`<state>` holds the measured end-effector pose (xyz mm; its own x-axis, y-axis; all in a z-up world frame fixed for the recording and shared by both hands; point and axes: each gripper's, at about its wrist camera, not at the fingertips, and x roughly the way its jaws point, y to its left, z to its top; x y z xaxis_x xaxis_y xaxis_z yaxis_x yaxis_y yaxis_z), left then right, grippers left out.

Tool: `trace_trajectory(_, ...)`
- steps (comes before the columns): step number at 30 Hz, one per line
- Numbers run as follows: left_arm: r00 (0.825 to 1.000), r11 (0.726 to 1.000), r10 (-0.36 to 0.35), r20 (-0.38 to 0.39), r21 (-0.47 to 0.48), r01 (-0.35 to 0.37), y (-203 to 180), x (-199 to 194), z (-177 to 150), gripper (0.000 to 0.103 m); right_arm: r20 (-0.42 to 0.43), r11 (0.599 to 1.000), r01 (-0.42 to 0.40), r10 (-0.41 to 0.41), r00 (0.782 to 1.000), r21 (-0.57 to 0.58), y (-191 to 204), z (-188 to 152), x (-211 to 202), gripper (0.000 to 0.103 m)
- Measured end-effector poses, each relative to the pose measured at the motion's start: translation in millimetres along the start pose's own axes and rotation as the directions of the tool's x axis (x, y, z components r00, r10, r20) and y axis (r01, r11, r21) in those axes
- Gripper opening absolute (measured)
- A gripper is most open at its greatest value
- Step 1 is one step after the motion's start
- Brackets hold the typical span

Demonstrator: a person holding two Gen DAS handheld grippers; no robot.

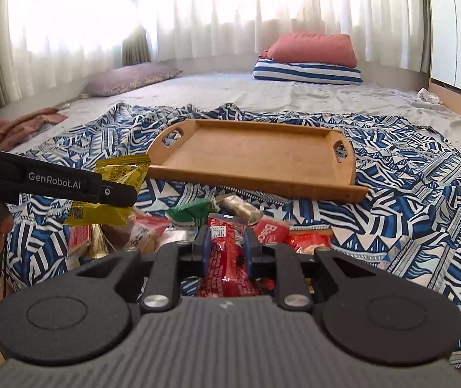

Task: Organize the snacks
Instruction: 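Carry the yellow bag and red bar over the wooden tray with both tools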

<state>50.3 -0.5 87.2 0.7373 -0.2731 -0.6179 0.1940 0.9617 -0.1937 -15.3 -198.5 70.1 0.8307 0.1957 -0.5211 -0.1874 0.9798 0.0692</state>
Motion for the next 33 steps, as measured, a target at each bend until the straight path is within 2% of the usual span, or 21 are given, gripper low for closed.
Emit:
trace_trajectory(5,1.0,1.0,-0.018,-0.003,0.005,0.018,-1.8,7.0,20.9,0.05,0.031,0.999,0.019,-0.02,0.999,0.032,-12.1,18.9,1.3,0.024)
trace_trajectory(10,0.999,0.999,-0.033,-0.007,0.015,0.033,-8.2,20.8,47.4,0.05,0.042,0.996,0.032,-0.035,0.998,0.079,-35.4,53.3,15.0,0.024)
trace_trajectory(17,0.995,0.996,-0.089,-0.052,-0.033,0.088,-16.5,61.9,89.5,0.05,-0.017,0.979,0.023,-0.02,1.0,0.201,-79.8,102.7,61.9,0.024)
trace_trajectory(19,0.994,0.995,-0.088,-0.066,-0.05,0.084,-18.0,78.5,100.1,0.05,-0.04,0.97,0.023,-0.014,0.999,0.241,-91.6,110.6,79.9,0.024)
trace_trajectory(23,0.995,0.996,-0.078,-0.065,-0.05,0.075,-21.5,112.5,117.9,0.05,-0.091,0.96,0.059,-0.035,0.995,0.274,-106.9,119.4,116.5,0.024)
trace_trajectory(27,0.99,0.994,-0.085,-0.116,-0.083,0.076,-24.0,152.7,132.1,0.05,-0.152,0.956,0.1,-0.06,0.987,0.277,-115.0,121.1,150.7,0.024)
trace_trajectory(33,0.989,0.998,-0.042,-0.144,-0.058,0.034,-28.5,201.9,136.7,0.05,-0.198,0.946,0.161,-0.107,0.974,0.282,-122.3,115.7,192.7,0.024)
